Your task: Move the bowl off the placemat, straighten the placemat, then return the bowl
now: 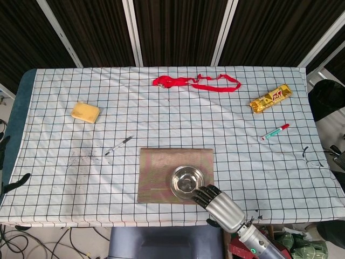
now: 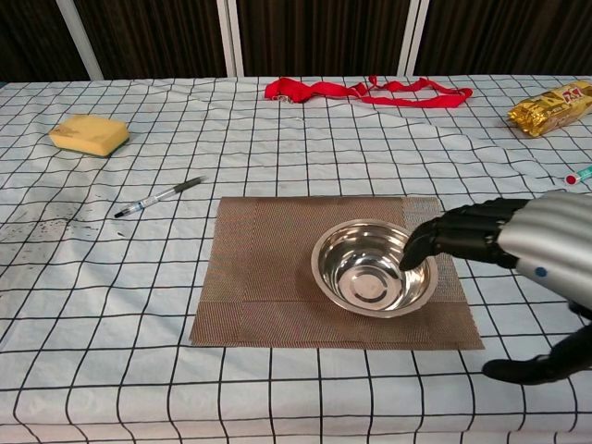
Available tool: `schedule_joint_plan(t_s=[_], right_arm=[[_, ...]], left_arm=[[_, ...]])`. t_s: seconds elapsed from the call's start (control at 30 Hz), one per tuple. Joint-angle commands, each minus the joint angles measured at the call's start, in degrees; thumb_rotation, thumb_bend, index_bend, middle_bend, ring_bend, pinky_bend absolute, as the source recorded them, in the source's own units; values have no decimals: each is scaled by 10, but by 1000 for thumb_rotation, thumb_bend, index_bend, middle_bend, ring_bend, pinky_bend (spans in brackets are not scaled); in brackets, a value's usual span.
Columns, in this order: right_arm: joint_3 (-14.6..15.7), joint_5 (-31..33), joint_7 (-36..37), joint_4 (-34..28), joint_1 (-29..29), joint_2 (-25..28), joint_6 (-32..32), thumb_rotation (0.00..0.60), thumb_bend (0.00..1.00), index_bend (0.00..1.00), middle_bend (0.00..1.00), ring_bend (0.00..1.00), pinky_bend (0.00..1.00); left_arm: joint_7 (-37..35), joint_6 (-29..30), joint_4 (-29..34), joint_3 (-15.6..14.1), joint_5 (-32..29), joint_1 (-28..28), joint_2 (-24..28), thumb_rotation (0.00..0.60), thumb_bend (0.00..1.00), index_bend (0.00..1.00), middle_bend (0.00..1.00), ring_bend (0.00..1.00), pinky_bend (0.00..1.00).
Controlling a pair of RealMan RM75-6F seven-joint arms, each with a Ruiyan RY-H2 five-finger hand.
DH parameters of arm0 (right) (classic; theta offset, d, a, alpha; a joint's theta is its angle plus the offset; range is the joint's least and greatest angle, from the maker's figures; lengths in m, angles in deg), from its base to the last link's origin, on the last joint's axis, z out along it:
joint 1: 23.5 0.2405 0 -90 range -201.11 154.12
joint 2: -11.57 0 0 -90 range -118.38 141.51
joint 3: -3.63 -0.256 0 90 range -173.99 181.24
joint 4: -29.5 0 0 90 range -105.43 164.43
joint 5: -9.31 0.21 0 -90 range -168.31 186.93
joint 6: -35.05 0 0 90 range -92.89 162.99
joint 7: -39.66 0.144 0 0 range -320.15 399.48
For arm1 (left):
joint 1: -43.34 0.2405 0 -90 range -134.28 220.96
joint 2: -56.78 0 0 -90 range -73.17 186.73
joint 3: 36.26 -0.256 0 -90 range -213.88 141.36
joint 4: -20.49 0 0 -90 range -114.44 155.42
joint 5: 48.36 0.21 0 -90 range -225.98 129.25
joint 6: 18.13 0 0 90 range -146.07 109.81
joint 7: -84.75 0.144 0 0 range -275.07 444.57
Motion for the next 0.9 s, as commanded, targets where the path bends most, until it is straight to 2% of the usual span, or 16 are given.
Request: schedule_joint_plan(t_s=[0.03,0.43,0.67,0.9], right_arm=[[-14,11,-29,18,18,-37,-27,600,107,314,229,211,268],[-54,79,-92,81,48,-120,-84,600,149,329,247,218,268],[-69,102,-110,101,55,-138,-83,600,155,345,249,218,268],[-76,129,-126,120,61,-145,-88,600,191,428,291,241,277]], left_arm=[[-4,0,1,2,-2,0,0,600,15,0,0,0,0],[-15,-12,9,0,-9,0,6,600,15,0,0,0,0],[-21,-16,12,1,-13,-1,9,600,16,0,0,0,0],[-22,-18,15,1,-15,-1,10,600,16,0,0,0,0]])
